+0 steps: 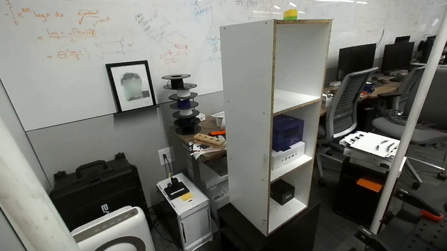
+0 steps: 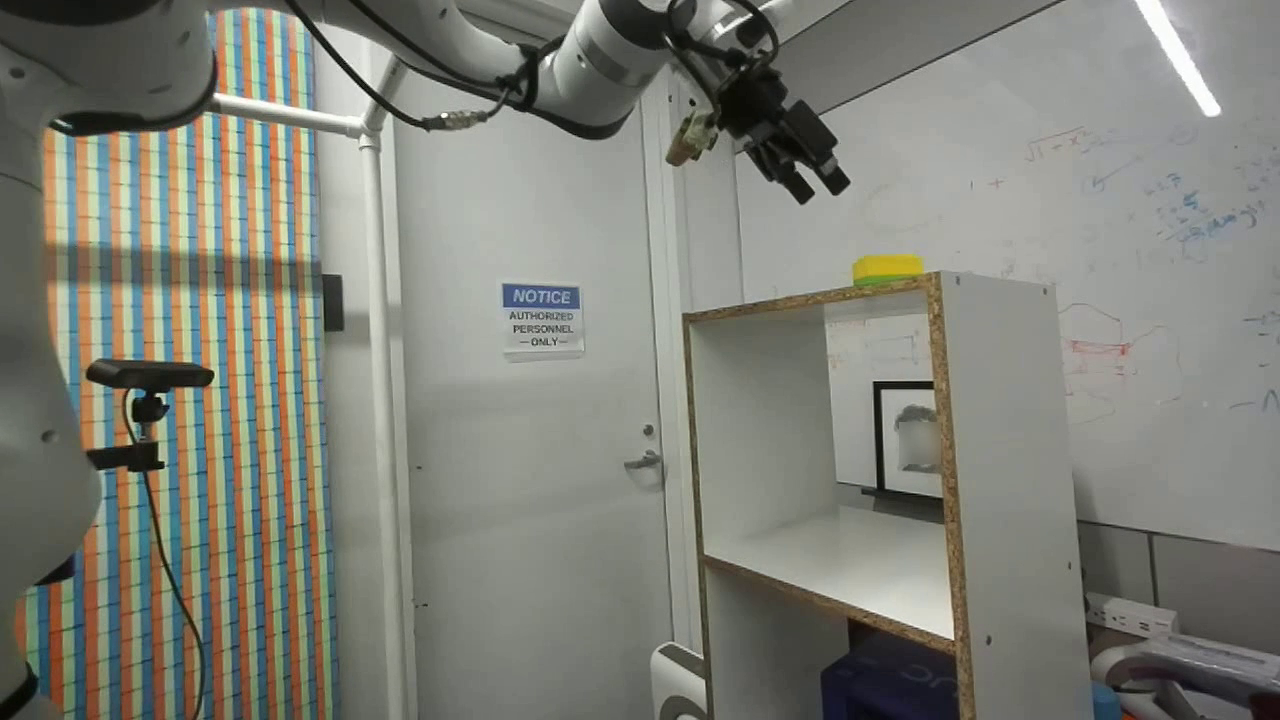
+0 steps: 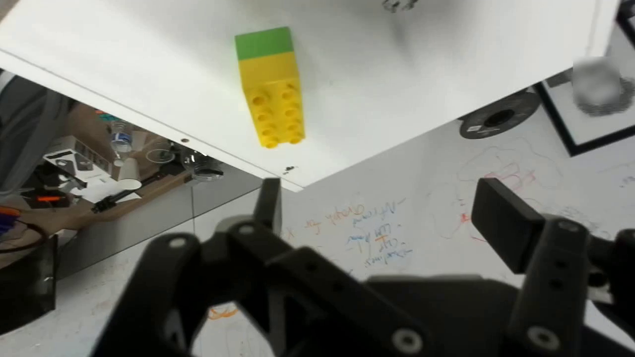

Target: Pick up the sponge and put it on top of the counter

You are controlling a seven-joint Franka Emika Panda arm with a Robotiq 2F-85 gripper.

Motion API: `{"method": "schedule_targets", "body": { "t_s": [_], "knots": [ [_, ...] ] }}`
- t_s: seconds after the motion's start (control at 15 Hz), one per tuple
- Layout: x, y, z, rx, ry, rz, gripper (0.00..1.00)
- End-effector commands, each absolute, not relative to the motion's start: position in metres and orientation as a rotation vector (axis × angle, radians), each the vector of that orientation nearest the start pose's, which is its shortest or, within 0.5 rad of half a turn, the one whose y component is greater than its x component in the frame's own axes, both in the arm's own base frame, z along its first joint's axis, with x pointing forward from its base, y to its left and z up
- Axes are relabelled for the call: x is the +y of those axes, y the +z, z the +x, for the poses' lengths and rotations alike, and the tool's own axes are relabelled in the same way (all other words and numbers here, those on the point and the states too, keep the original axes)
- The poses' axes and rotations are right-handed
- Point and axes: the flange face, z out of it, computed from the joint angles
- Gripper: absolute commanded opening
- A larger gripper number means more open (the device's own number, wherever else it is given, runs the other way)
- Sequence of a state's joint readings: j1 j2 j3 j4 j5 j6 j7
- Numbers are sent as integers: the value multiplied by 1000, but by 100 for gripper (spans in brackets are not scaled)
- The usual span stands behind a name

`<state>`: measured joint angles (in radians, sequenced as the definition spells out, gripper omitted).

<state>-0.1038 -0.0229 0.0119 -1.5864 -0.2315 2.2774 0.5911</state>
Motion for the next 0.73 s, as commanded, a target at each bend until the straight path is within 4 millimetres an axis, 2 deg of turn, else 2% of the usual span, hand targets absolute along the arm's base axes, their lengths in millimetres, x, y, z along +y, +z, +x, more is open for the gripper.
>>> {"method": "schedule_targets", "body": {
  "t_s": [0.0,0.33,0.47,0.6,0.67],
  "knots": [
    [-26,730,527,712,-1030,-2793,100],
    [23,697,449,568,-600,-2880,100],
    [34,678,421,542,-459,-2976,100],
    [36,658,397,589,-438,-3073,100],
    [36,671,425,572,-428,-3019,100]
  ]
}}
